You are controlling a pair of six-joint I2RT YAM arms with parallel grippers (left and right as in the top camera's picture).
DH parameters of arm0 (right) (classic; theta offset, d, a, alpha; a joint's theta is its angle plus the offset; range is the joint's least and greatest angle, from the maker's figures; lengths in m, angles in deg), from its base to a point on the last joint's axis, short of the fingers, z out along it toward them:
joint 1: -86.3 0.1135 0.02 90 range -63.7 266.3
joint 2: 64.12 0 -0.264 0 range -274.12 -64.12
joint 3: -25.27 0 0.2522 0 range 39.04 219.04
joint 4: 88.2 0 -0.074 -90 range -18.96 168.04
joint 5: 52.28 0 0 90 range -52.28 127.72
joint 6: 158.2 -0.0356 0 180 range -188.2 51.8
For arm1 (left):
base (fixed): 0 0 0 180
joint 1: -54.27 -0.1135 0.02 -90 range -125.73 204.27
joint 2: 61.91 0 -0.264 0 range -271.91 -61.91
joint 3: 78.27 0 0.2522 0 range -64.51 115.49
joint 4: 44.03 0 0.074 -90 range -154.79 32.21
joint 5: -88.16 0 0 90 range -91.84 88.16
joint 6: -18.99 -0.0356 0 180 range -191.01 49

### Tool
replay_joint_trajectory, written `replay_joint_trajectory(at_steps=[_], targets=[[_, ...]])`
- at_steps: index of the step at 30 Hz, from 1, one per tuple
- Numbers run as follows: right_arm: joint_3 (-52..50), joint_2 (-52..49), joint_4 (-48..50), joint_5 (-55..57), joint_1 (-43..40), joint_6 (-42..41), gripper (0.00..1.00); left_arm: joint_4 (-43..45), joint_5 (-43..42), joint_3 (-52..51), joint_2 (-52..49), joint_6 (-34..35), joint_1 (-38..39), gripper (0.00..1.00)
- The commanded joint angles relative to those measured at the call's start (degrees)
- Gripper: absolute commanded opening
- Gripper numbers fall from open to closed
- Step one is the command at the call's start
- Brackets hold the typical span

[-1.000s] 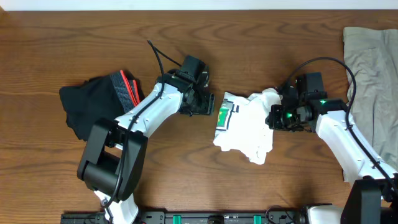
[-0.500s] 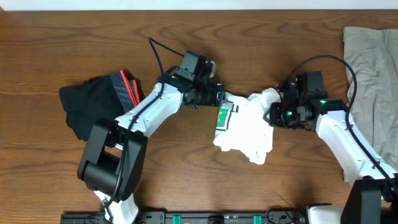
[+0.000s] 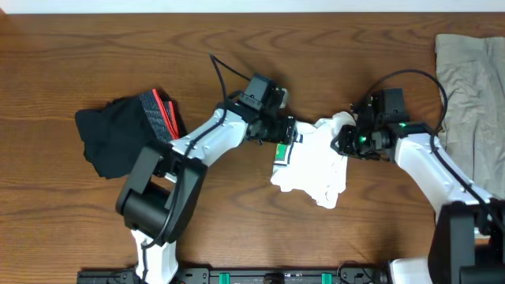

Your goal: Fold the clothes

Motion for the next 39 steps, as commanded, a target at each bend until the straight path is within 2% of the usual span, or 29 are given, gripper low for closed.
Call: replay_joint_trajectory(at_steps=[1,5,12,17,22,24,25,26,27,30,32,35,37,39], targets=[[0.68,-0.61,2.43,1.60,-0.13,-0.17,0.05,-0.50,-0.15,0.20,-0.72,-0.35,0.13,0.77],[0.70,-0.22,7.50,1.22,-1.42,0.13,0.01,-1.14,-0.11,0.13,-0.76,-0.61,0.22,0.71],[0.70,-0.22,11.87,-2.38,-5.75,0.13,0.01,-1.60,0.11,0.13,-0.76,-1.46,0.22,0.67],[0.81,-0.22,2.91,-1.38,-9.62,-0.85,0.01,-1.73,0.37,0.13,-0.76,-1.68,0.13,0.68],[0.81,-0.22,-6.12,-1.36,-12.59,4.50,0.04,-1.70,0.33,0.13,-0.76,-1.64,-0.70,0.69],[0.81,-0.22,-8.44,-1.18,-13.44,5.14,0.09,-1.66,0.24,0.17,-0.66,-1.57,-1.20,0.69],[0.81,-0.22,-9.03,-1.44,-13.77,5.40,0.16,-1.51,-0.15,0.26,-0.33,-1.57,-1.53,0.69],[0.81,-0.17,-9.14,-2.91,-13.97,6.91,0.26,-1.27,-0.52,0.35,0.02,-1.60,-1.79,0.74],[0.81,-0.13,-9.09,-5.09,-14.05,9.14,0.31,-1.11,-1.11,0.59,0.52,-1.62,-2.05,0.77],[0.85,0.44,-8.85,-14.03,-14.05,14.25,0.34,-1.03,-2.49,2.14,2.51,-1.62,-2.89,0.82],[0.85,1.44,-9.09,-18.71,-14.01,15.45,0.35,-0.87,-2.78,2.99,3.65,-1.62,-3.02,0.85],[0.85,3.41,-11.67,-18.36,-13.92,14.71,0.34,-0.55,-2.95,3.13,4.33,-1.64,-2.82,0.87],[0.85,4.04,-14.43,-11.96,-13.92,8.98,0.32,-1.99,-2.93,3.13,4.33,-1.66,-2.73,0.86],[0.83,4.07,-16.87,-2.56,-13.88,3.78,0.23,-3.48,-2.93,3.13,4.50,-1.66,-2.93,0.86]])
